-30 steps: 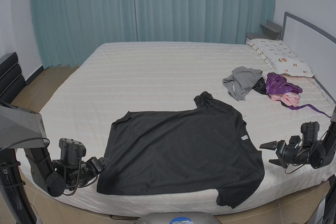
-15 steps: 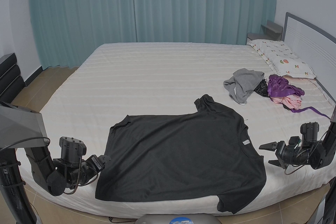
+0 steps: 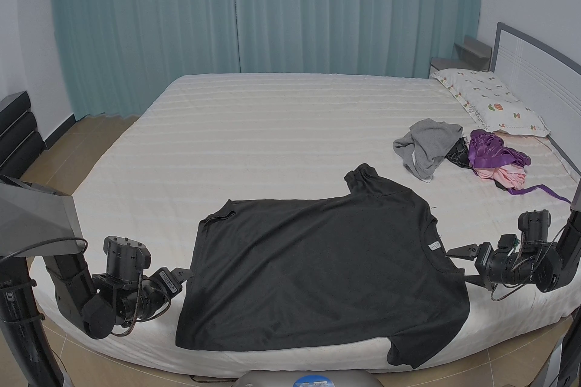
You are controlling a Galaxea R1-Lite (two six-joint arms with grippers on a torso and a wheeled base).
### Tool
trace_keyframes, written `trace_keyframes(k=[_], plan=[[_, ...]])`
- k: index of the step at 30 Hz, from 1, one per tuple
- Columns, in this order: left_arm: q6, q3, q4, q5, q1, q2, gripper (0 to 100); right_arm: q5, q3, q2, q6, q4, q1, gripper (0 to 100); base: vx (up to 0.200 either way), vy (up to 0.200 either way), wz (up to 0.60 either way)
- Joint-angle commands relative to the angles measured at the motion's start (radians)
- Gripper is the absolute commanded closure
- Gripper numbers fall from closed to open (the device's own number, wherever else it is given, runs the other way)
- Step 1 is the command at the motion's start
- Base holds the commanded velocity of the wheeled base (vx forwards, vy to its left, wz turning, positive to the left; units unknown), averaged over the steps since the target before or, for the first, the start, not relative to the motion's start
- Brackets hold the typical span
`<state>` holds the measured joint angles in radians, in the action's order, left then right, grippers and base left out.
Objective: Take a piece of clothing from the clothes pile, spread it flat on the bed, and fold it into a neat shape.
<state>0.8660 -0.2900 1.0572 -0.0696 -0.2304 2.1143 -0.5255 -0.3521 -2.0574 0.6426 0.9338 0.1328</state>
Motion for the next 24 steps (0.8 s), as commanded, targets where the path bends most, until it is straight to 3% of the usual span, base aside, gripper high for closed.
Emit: trace_keyframes(k=[1, 5, 11, 20, 24], plan=[[0.001, 0.000, 0.001, 0.001, -0.003, -0.002, 0, -0.001, -0.002, -0.003, 0.000, 0.003, -0.001, 0, 0.200, 0.000, 0.00], [0.002, 0.003, 0.000, 0.001, -0.023, -0.003, 0, -0.001, -0.004, -0.001, 0.000, 0.003, -0.005, 0, 0.200, 0.000, 0.00], [0.059, -0.017, 0.000, -0.004, -0.073, -0.011, 0, 0.001, 0.004, -0.001, -0.001, 0.003, -0.028, 0, 0.000, 0.000, 0.00], [0.062, -0.212, -0.051, -0.010, -0.078, 0.001, 0, 0.001, 0.007, -0.003, 0.002, 0.003, -0.032, 0, 0.000, 0.000, 0.00], [0.059, -0.423, -0.226, -0.009, -0.069, 0.004, 0, 0.001, 0.009, -0.004, 0.000, 0.002, -0.032, 0, 0.000, 0.000, 0.00]])
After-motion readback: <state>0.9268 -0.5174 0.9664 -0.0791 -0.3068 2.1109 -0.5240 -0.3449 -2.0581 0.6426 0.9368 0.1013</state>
